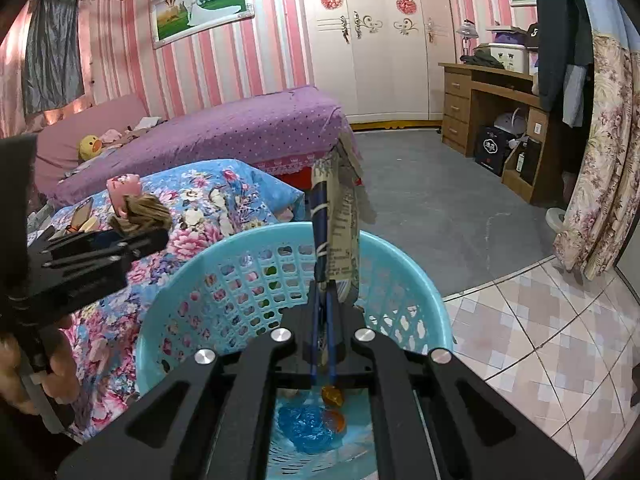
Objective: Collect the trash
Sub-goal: 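Carry the paper and wrapper over the basket and open the left gripper, then open the right gripper over the basket, then move both grippers back to the bed, then grasp the grey cloth pouch on the bed with the left gripper, then grasp the mandarin orange with the right gripper while the left gripper holds the pouch, then carry the pouch and orange over the basket and open the left gripper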
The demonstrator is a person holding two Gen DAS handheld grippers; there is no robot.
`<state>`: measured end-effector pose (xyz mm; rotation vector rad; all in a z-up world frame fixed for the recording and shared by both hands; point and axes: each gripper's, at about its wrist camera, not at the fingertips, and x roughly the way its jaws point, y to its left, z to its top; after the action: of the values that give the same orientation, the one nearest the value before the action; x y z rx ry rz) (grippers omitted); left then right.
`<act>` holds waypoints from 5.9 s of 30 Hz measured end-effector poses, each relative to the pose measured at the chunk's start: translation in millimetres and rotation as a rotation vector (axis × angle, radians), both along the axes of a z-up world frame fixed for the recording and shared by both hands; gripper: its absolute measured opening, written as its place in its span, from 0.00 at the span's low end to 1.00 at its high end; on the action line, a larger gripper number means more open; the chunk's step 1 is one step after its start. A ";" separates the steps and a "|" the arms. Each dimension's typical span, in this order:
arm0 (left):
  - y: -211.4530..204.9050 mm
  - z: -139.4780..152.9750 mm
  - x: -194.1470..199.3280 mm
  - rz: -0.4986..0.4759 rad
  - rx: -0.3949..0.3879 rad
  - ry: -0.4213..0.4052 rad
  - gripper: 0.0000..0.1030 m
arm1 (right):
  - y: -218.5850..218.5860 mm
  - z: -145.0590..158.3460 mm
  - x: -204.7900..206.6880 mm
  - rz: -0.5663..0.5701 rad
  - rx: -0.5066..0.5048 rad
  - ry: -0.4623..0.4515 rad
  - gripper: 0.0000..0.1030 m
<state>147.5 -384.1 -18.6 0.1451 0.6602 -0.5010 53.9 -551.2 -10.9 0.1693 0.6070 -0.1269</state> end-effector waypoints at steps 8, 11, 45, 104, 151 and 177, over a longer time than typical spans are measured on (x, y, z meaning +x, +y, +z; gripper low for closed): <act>9.7 9.2 4.1 0.044 0.023 -0.058 0.86 | 2.1 -3.9 1.2 -0.013 0.000 0.002 0.03; 26.4 11.5 8.2 0.075 0.026 -0.062 0.89 | 3.4 -8.0 4.0 -0.011 0.004 0.008 0.03; 275.0 49.5 39.2 0.422 0.017 -0.102 0.95 | 92.5 21.1 51.5 -0.196 -0.112 -0.073 0.92; 508.5 14.6 82.0 0.596 -0.050 0.028 0.17 | 411.6 -5.3 190.2 0.155 -0.176 0.016 0.96; 422.2 25.9 42.6 0.511 -0.082 -0.019 0.17 | 291.6 11.5 122.6 0.169 -0.070 -0.035 0.28; 209.8 18.0 7.8 0.222 -0.029 -0.018 0.17 | 119.6 26.7 67.4 -0.045 -0.102 -0.071 0.28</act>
<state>155.3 -174.3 -0.6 0.0480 0.6420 -0.2950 121.4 -431.6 15.8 0.0885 0.5251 -0.1940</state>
